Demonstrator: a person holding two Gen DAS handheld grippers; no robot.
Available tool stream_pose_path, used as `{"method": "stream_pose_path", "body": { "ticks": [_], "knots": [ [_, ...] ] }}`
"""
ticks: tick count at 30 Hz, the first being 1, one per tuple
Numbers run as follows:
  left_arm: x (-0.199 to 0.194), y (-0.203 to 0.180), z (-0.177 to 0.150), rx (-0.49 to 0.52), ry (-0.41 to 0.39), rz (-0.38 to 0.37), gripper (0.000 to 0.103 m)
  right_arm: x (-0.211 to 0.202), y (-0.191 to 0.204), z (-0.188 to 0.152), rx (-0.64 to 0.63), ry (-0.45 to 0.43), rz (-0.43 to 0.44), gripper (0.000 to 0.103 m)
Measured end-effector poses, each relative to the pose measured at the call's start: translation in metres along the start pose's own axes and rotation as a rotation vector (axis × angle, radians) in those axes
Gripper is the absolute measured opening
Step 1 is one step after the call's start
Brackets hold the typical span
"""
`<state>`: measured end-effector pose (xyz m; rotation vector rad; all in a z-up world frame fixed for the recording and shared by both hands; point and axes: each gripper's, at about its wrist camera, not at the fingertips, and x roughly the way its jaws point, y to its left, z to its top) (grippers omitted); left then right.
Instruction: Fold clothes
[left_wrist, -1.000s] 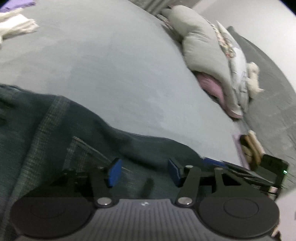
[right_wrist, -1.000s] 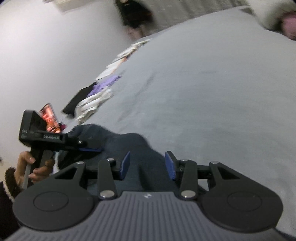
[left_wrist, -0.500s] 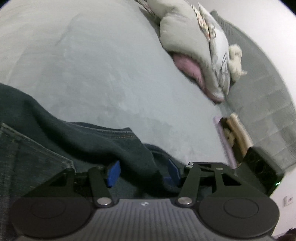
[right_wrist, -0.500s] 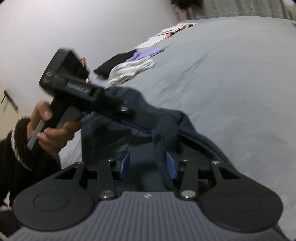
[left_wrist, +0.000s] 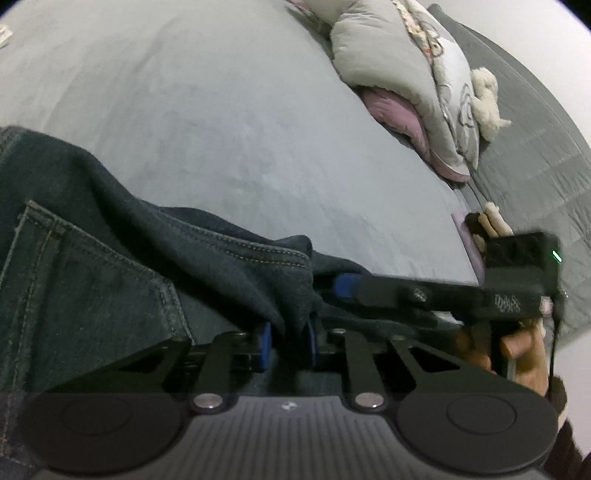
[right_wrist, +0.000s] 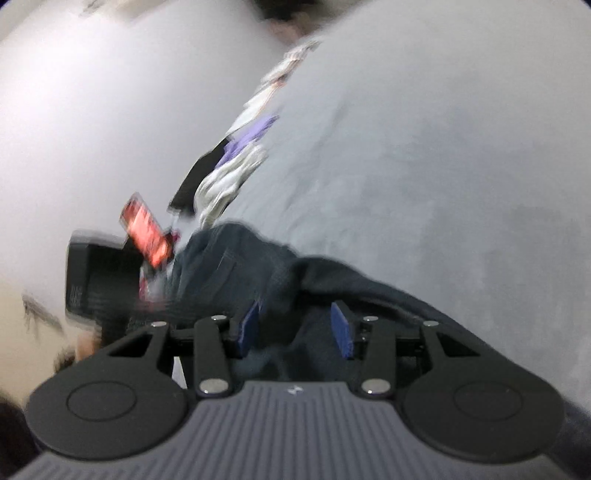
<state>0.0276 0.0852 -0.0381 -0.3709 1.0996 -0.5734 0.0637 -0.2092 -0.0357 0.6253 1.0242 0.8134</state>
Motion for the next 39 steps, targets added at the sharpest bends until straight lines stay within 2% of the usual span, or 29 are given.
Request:
{"method": "stream_pose_path", "body": {
  "ticks": [3,5,7,8,11,13,14,16,19,21,23,25,28,30,32,34,36,39],
  "knots": [
    [-0.005,-0.002,-0.005,0.062,0.001,-0.007,0.02,0.024,-0.008,0.0,0.087,0.036,0.034,0.048],
    [-0.006,0.0,-0.005,0.079,0.007,-0.028,0.025,0.039,-0.01,0.0,0.13,0.018,0.079,0.05],
    [-0.011,0.004,-0.005,0.082,0.002,-0.045,0.036,0.049,-0.014,0.001,0.186,-0.003,0.128,0.05],
    [-0.012,0.006,-0.005,0.083,0.0,-0.051,0.039,0.05,-0.016,0.003,0.22,-0.034,0.156,0.05],
    [-0.014,0.013,-0.009,0.086,0.017,-0.048,0.037,0.043,-0.024,0.011,0.325,-0.131,0.243,0.05],
    [-0.017,0.016,-0.012,0.084,0.019,-0.061,0.037,0.038,-0.029,0.017,0.353,-0.158,0.242,0.047],
    [-0.017,0.017,-0.013,0.088,0.021,-0.061,0.037,0.039,-0.034,0.018,0.362,-0.157,0.219,0.045],
    [-0.018,0.016,-0.015,0.098,0.022,-0.055,0.037,0.044,-0.05,0.018,0.422,-0.147,0.202,0.035],
    [-0.019,0.013,-0.016,0.116,0.022,-0.046,0.037,0.044,-0.057,0.021,0.425,-0.123,0.194,0.031],
    [-0.023,0.014,-0.016,0.112,0.022,-0.043,0.037,0.035,-0.052,0.025,0.374,-0.105,0.176,0.032],
    [-0.03,0.015,-0.013,0.111,0.007,-0.028,0.037,0.024,-0.049,0.028,0.337,-0.135,0.148,0.033],
    [-0.043,0.016,-0.011,0.125,-0.035,0.021,0.037,0.017,-0.046,0.029,0.312,-0.148,0.134,0.034],
    [-0.067,0.022,-0.01,0.162,-0.117,0.104,0.039,0.014,-0.034,0.03,0.239,-0.152,0.062,0.034],
    [-0.077,0.031,-0.009,0.138,-0.147,0.153,0.039,0.01,-0.005,0.03,0.032,-0.177,-0.098,0.034],
    [-0.085,0.043,-0.008,0.104,-0.16,0.171,0.038,0.007,0.023,0.027,-0.138,-0.206,-0.163,0.034],
    [-0.091,0.052,-0.01,0.087,-0.166,0.153,0.037,0.006,0.042,0.023,-0.246,-0.237,-0.169,0.034],
    [-0.094,0.057,-0.013,0.095,-0.166,0.159,0.032,0.007,0.064,0.016,-0.37,-0.247,-0.176,0.034],
    [-0.093,0.068,-0.017,0.087,-0.143,0.183,0.016,0.023,0.075,0.008,-0.432,-0.187,-0.158,0.034]
  ]
}}
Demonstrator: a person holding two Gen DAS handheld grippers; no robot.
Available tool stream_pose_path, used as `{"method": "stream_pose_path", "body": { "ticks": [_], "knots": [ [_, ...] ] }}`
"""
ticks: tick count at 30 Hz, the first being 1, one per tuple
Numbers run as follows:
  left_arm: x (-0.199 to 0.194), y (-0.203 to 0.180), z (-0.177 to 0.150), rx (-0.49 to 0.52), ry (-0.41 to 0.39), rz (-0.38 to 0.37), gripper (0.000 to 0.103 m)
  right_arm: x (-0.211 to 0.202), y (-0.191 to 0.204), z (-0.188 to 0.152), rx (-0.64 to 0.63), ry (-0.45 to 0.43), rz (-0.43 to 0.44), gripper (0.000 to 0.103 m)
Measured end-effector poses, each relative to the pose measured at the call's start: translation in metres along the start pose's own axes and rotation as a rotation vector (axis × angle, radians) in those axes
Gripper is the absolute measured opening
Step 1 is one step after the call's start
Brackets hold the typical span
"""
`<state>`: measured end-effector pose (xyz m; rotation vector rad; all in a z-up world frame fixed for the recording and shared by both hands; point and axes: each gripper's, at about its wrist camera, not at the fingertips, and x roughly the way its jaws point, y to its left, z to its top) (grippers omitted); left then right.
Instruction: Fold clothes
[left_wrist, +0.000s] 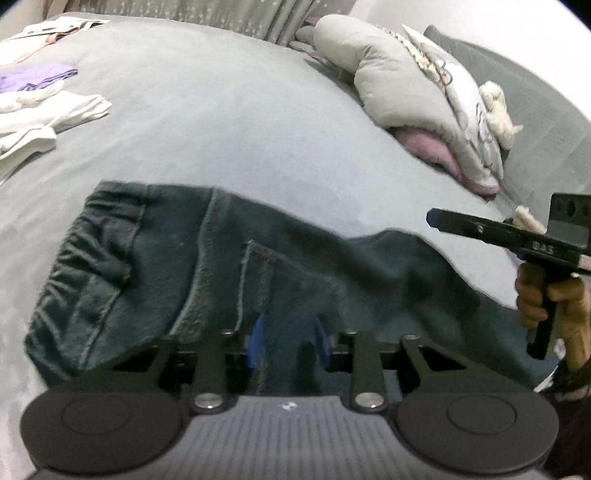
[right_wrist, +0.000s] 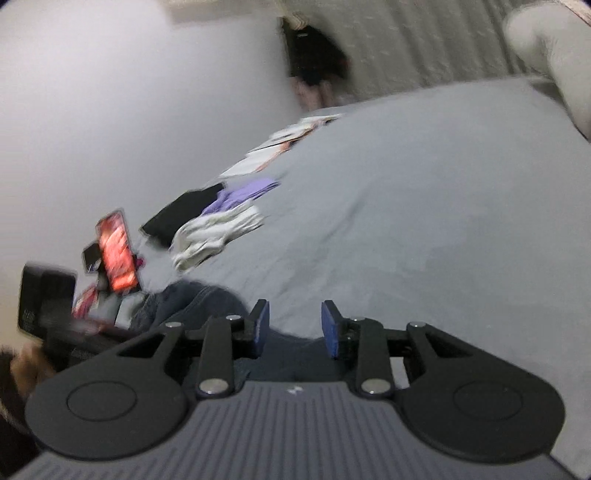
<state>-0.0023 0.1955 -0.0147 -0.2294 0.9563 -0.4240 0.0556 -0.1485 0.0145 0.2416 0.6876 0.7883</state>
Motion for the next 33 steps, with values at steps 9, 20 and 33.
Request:
{"method": "stream_pose_path", "body": {
  "ticks": [9,20,33],
  "knots": [
    [-0.008,0.024,-0.011,-0.026,0.053,-0.008,0.0,0.049,-0.007,-0.026,-0.179,0.103,-0.186,0.009],
    [-0.021,0.0,0.015,0.11,-0.089,-0.012,0.021,0.017,0.029,-0.024,-0.26,0.018,-0.264,0.04],
    [0.015,0.026,0.03,0.071,-0.126,0.179,0.001,0.057,0.022,-0.039,-0.318,0.038,-0.299,0.032]
  ]
}}
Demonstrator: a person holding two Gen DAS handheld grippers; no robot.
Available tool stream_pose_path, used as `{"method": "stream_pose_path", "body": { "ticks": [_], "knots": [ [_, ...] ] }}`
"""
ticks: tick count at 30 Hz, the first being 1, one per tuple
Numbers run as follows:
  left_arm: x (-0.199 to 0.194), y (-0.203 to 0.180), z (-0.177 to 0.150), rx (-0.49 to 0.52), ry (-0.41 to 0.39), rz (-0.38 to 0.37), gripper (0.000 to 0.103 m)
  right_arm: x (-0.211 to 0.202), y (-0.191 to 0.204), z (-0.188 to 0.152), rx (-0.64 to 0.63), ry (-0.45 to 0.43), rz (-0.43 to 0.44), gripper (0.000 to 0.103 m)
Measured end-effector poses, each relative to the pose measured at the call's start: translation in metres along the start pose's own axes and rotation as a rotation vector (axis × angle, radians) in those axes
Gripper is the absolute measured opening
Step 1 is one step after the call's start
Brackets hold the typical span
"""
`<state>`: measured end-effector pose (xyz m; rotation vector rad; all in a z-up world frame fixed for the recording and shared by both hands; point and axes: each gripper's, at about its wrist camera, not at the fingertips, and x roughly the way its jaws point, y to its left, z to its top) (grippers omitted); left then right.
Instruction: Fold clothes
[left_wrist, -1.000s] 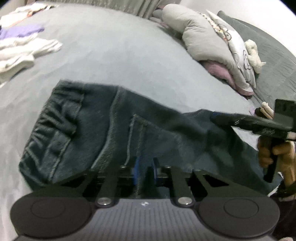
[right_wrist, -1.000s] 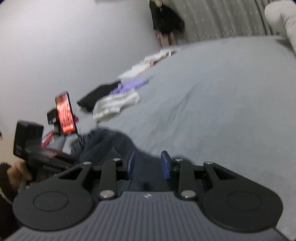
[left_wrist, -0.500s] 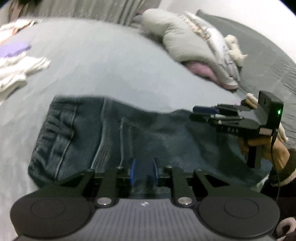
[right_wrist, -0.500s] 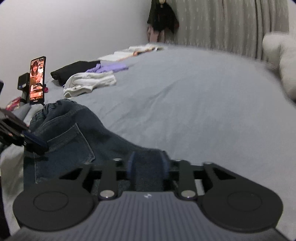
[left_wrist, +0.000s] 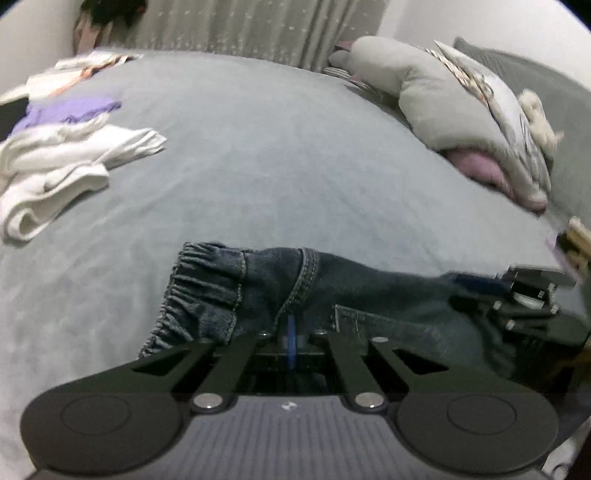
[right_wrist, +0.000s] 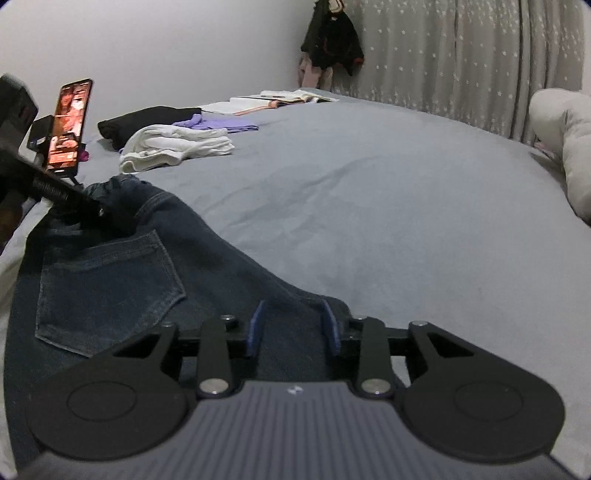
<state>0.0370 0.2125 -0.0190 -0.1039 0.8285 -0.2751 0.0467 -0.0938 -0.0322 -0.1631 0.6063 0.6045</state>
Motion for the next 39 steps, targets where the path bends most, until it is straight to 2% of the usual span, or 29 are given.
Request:
{"method": "stream_pose_path", "body": {
  "ticks": [3,5,10,14,16,22,28,35,37,39],
  "knots": [
    [-0.01,-0.015,0.002,0.034,-0.017,0.024,0.009,-0.013,0.005,0.006,0.022,-0.002,-0.023,0.034],
    [-0.02,-0.03,0.0,0.085,-0.045,0.046,0.02,-0.029,0.008,0.008,0.039,-0.008,-0.038,0.037],
    [-0.026,-0.069,-0.012,0.18,-0.049,-0.014,0.035,-0.055,0.018,-0.004,0.042,0.021,-0.039,0.038],
    [-0.009,-0.083,-0.028,0.236,0.006,0.006,0.039,-0.064,0.013,-0.035,0.05,0.074,-0.082,0.038],
    [-0.007,-0.084,-0.034,0.256,0.007,0.008,0.04,-0.079,0.002,-0.049,0.071,0.08,-0.092,0.038],
    [-0.008,-0.079,-0.037,0.223,0.009,-0.017,0.044,-0.138,-0.04,-0.086,0.123,0.12,-0.134,0.038],
    [-0.005,-0.101,-0.038,0.296,0.033,0.041,0.056,-0.212,-0.093,-0.136,0.216,0.184,-0.262,0.04],
    [-0.001,-0.112,-0.03,0.264,0.066,0.1,0.061,-0.284,-0.138,-0.183,0.302,0.279,-0.414,0.04],
    [0.0,-0.118,-0.029,0.261,0.075,0.123,0.061,-0.299,-0.146,-0.194,0.307,0.315,-0.478,0.049],
    [0.001,-0.123,-0.027,0.244,0.089,0.135,0.062,-0.315,-0.157,-0.205,0.351,0.33,-0.538,0.054]
  ]
}}
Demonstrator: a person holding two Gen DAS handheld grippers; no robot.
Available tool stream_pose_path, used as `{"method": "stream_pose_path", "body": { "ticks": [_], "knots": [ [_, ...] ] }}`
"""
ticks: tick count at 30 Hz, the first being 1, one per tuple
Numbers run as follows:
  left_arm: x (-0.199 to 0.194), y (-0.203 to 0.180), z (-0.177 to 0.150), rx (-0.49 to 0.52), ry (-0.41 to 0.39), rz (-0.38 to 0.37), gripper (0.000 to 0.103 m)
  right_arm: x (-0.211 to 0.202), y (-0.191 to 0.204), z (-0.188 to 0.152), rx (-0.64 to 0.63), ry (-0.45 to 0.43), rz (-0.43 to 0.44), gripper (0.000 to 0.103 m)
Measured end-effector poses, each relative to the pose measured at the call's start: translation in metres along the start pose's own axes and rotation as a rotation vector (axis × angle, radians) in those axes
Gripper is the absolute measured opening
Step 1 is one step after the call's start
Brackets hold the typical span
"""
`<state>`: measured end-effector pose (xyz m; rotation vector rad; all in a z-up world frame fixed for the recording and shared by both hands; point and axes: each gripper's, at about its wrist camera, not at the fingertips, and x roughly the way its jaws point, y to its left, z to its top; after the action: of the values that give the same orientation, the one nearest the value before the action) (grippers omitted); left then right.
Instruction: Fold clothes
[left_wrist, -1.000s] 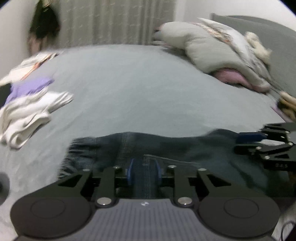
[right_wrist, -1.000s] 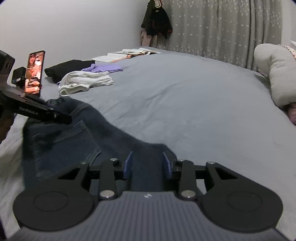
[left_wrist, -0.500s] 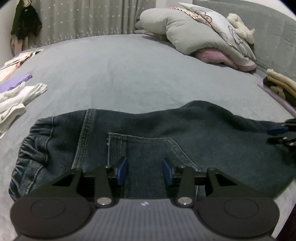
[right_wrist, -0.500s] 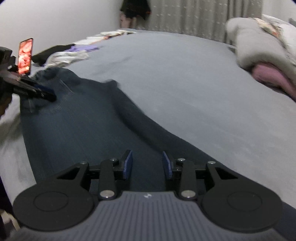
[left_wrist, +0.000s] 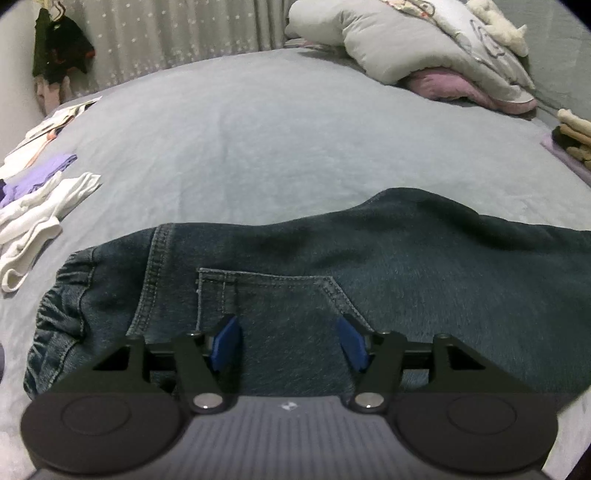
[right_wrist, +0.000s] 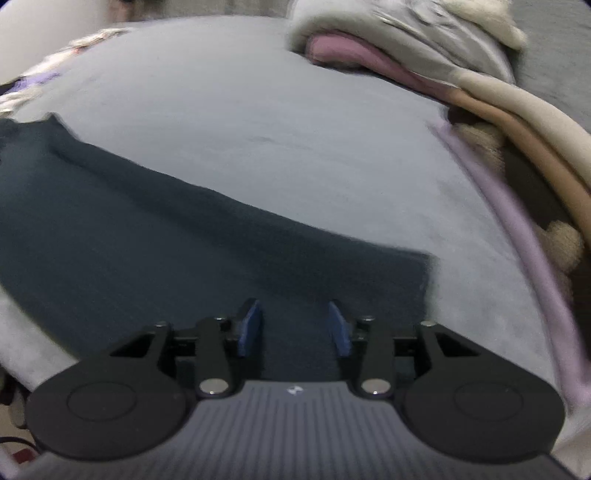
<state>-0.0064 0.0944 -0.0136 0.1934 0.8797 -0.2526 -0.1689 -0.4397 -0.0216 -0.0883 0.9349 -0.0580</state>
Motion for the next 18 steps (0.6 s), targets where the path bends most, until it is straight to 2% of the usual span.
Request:
{"method": "stream_pose_path", "body": {
  "ticks": [4,7,9,12,15,18],
  "knots": [
    [0.0,-0.009,0.011,-0.066,0.061,-0.008,0.066,-0.009,-0.017,-0.002,0.054,0.046,-0.073,0.054],
    [-0.005,-0.016,0.018,-0.112,0.107,-0.042,0.066,-0.022,-0.037,-0.002,0.192,0.083,-0.078,0.054],
    [-0.01,-0.019,0.02,-0.134,0.111,-0.085,0.067,-0.028,-0.052,-0.005,0.333,0.124,-0.029,0.054],
    [-0.021,-0.029,0.022,-0.142,0.101,-0.155,0.067,-0.033,-0.08,-0.022,0.575,0.181,0.122,0.054],
    [-0.027,-0.044,0.023,-0.111,0.096,-0.182,0.067,-0.03,-0.091,-0.034,0.673,0.205,0.169,0.054],
    [-0.03,-0.055,0.025,-0.089,0.1,-0.204,0.067,-0.023,-0.093,-0.041,0.719,0.214,0.186,0.054]
  ]
}}
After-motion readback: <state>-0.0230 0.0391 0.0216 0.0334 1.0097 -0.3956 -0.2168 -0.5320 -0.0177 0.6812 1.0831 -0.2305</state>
